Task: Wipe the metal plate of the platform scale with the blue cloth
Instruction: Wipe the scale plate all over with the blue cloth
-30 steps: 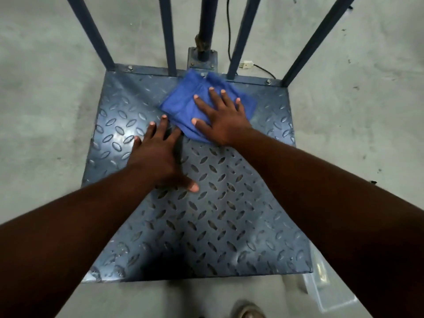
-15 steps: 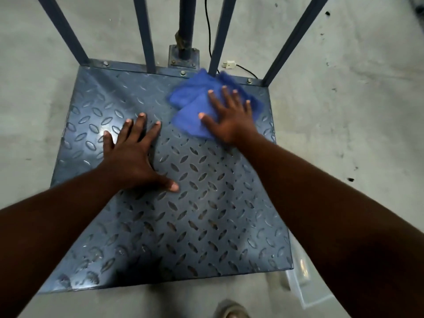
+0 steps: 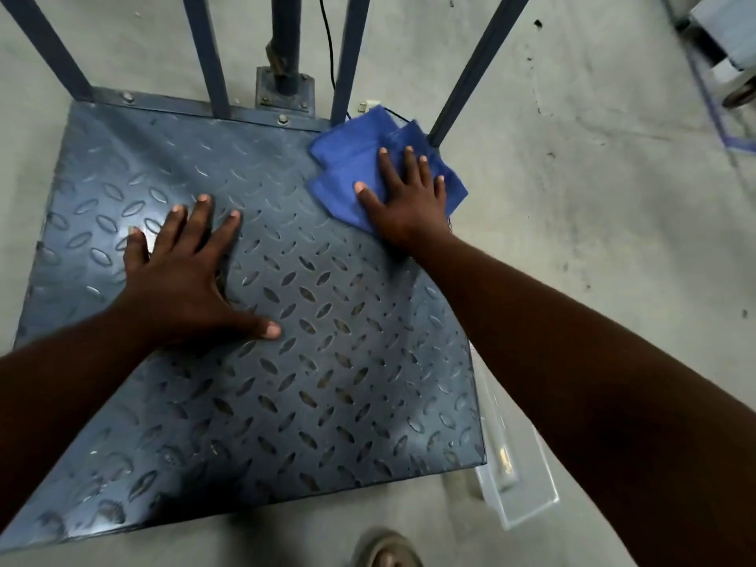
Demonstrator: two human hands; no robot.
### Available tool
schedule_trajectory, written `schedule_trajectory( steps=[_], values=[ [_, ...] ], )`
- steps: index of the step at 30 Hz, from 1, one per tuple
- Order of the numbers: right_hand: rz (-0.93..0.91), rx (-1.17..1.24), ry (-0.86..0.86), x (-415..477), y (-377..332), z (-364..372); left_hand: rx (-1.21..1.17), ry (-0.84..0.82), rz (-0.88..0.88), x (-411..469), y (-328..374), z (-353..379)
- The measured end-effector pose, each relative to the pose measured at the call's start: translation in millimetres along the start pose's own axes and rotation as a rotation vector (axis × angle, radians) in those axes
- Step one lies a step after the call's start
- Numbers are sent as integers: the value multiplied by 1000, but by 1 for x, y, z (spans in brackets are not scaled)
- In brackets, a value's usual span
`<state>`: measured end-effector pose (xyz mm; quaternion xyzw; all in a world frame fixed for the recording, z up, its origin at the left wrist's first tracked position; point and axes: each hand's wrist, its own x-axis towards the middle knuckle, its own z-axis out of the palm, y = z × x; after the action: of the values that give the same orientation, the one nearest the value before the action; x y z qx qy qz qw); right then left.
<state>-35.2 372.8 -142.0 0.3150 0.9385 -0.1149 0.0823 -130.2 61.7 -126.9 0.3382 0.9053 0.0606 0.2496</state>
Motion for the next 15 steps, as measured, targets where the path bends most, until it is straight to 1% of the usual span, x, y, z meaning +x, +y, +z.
schedule_trajectory(
  steps=[4,6,8,10,12,15],
  values=[
    [-275,-30,18,-67,-8,20,1,50,-12,-4,2,3],
    [-338,-51,20,-77,-2,23,0,55,-19,-4,4,2],
    [-272,-43,7,-51,5,13,7,42,-22,-4,6,1],
    [-130,-13,-4,-13,8,-2,18,29,-28,-4,6,0],
    [-35,2,-12,12,12,-9,25,25,-36,-3,6,1],
    [31,69,-4,0,20,-6,39,23,-29,-2,6,0]
  ],
)
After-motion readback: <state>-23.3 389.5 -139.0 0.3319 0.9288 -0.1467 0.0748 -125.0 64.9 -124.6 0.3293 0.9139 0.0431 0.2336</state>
